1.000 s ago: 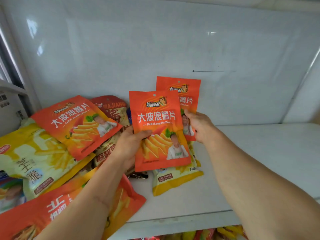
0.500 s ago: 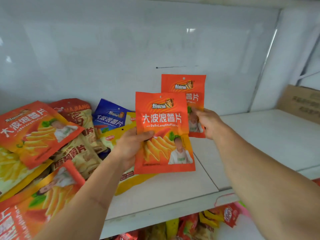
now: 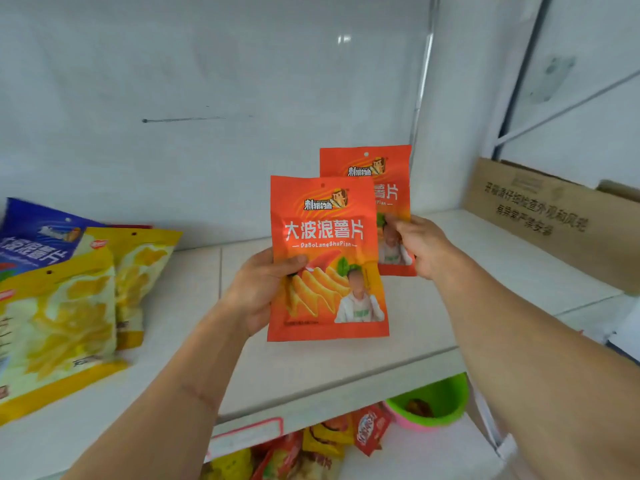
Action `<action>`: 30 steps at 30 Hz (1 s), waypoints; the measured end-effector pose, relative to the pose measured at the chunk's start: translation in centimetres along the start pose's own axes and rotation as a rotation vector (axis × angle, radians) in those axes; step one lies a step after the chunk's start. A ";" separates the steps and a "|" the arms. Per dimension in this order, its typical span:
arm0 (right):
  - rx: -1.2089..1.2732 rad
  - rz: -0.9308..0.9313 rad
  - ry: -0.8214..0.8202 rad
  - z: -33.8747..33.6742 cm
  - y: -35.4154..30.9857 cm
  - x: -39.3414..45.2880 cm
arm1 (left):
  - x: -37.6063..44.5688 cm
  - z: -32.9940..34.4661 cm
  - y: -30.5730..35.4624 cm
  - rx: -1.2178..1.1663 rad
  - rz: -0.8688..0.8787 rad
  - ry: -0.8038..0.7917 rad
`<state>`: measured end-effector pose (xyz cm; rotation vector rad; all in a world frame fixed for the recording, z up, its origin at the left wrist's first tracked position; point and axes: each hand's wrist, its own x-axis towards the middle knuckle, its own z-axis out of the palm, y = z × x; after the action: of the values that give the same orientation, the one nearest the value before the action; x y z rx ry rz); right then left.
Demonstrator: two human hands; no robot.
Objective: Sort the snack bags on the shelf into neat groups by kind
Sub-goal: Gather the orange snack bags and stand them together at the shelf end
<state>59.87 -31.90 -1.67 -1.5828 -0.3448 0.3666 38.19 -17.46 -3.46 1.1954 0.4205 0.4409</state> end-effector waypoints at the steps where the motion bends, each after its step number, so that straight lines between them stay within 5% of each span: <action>1: -0.013 0.004 0.001 -1.4 0.2 0.9 | 0.8 1.3 -0.4 0.004 -0.011 -0.001; 17: -0.055 0.087 0.047 -19.1 2.5 15.6 | 15.1 18.5 -6.1 0.076 -0.102 -0.060; 30: 0.026 0.186 -0.066 -24.9 3.6 24.1 | 20.7 30.4 -11.8 0.153 -0.093 0.208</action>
<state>92.34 -43.93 -4.90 -1.5841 -0.2426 0.5650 72.97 -33.91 -6.78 1.2759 0.6970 0.4605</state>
